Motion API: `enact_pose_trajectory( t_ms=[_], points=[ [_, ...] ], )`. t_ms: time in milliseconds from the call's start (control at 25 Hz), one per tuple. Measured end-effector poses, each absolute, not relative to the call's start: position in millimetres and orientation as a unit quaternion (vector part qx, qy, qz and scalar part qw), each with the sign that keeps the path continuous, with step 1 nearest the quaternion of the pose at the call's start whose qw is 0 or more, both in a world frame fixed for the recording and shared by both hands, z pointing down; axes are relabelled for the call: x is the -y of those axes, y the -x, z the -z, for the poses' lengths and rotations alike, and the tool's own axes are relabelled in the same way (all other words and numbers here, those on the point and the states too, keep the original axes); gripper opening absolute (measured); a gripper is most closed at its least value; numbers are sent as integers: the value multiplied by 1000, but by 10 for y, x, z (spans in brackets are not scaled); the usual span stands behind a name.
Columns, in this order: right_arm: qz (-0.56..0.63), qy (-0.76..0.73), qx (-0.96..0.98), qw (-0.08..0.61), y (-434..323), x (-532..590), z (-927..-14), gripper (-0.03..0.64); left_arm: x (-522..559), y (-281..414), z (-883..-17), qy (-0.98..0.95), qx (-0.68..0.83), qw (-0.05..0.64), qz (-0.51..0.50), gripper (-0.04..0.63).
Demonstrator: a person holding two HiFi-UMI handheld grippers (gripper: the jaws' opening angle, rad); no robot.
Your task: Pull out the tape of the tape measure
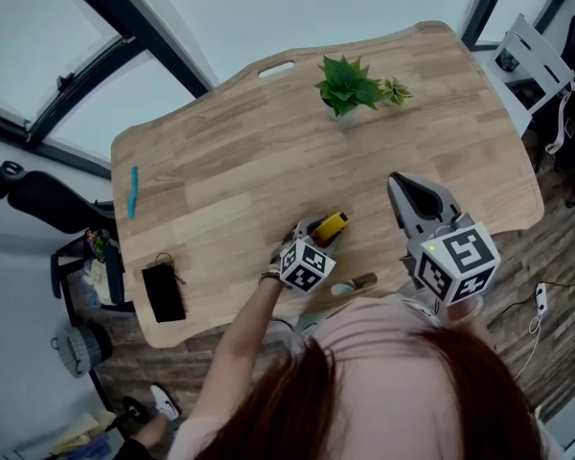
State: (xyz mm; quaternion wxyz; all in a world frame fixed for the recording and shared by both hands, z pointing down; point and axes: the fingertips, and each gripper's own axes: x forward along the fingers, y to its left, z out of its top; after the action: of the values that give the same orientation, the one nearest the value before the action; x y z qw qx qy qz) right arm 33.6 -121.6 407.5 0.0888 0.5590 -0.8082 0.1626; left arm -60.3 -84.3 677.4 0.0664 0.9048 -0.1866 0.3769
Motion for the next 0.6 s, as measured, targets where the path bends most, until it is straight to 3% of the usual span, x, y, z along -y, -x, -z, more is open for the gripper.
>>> enact_pose_trajectory(
  t_ms=[600],
  points=[
    [-176, -583, 789, 84, -397, 1103, -4174, 0, 930, 566, -6653, -900, 211, 112, -364, 167]
  ],
)
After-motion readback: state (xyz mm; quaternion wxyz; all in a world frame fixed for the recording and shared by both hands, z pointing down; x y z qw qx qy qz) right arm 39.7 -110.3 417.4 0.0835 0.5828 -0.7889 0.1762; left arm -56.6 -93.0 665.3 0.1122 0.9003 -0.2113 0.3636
